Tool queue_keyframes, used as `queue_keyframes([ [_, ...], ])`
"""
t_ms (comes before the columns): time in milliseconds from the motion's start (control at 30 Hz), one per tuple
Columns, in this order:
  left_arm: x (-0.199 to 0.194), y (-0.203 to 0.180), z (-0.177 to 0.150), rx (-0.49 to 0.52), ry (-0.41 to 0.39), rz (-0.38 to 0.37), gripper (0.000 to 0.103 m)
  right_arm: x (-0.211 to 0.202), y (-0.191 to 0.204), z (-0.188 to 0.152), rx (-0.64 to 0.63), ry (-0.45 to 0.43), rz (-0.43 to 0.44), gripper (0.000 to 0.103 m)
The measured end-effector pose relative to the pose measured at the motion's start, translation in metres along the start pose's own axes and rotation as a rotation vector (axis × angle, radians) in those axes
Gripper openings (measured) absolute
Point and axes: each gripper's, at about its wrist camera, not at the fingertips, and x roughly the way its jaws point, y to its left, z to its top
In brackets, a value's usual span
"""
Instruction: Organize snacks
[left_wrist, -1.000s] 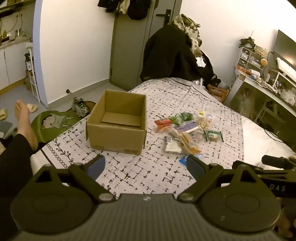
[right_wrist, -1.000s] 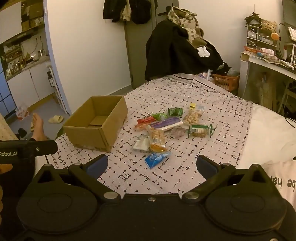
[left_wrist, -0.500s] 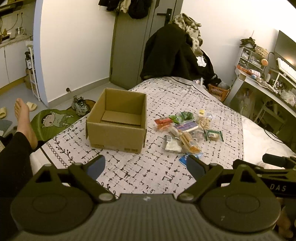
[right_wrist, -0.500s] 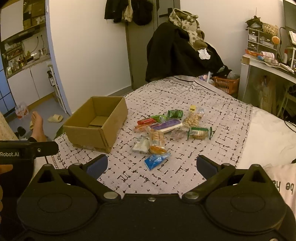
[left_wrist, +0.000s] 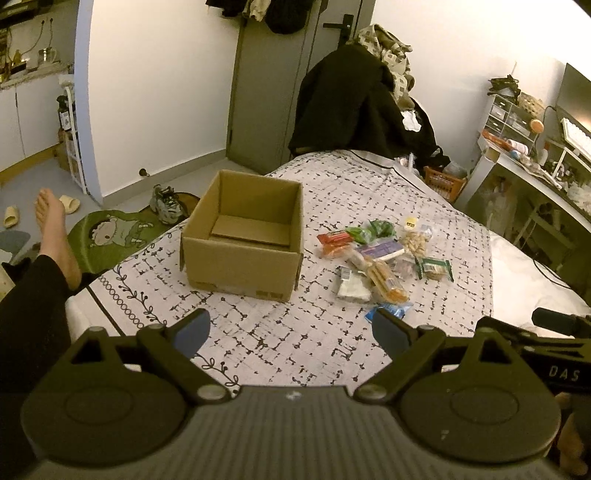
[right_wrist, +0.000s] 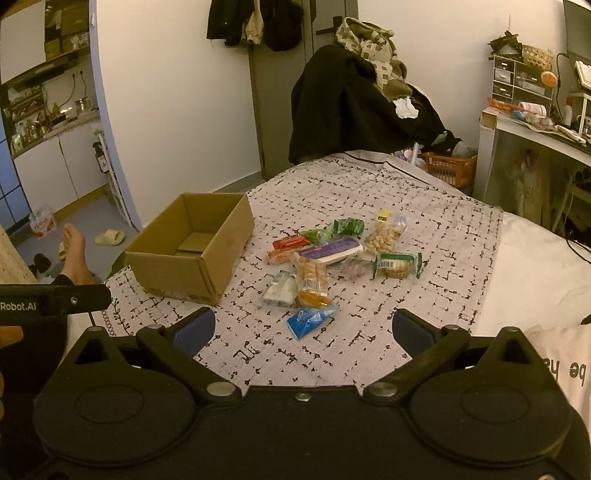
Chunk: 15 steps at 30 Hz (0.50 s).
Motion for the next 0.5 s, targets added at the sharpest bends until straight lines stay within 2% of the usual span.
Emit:
queue_keyframes([
  [500, -0.0049, -0.0002, 0.002, 0.003, -0.008, -0.005, 0.093, -0.0011, 0.0012, -0.0004, -0.02, -0.009, -0.012, 0.103],
])
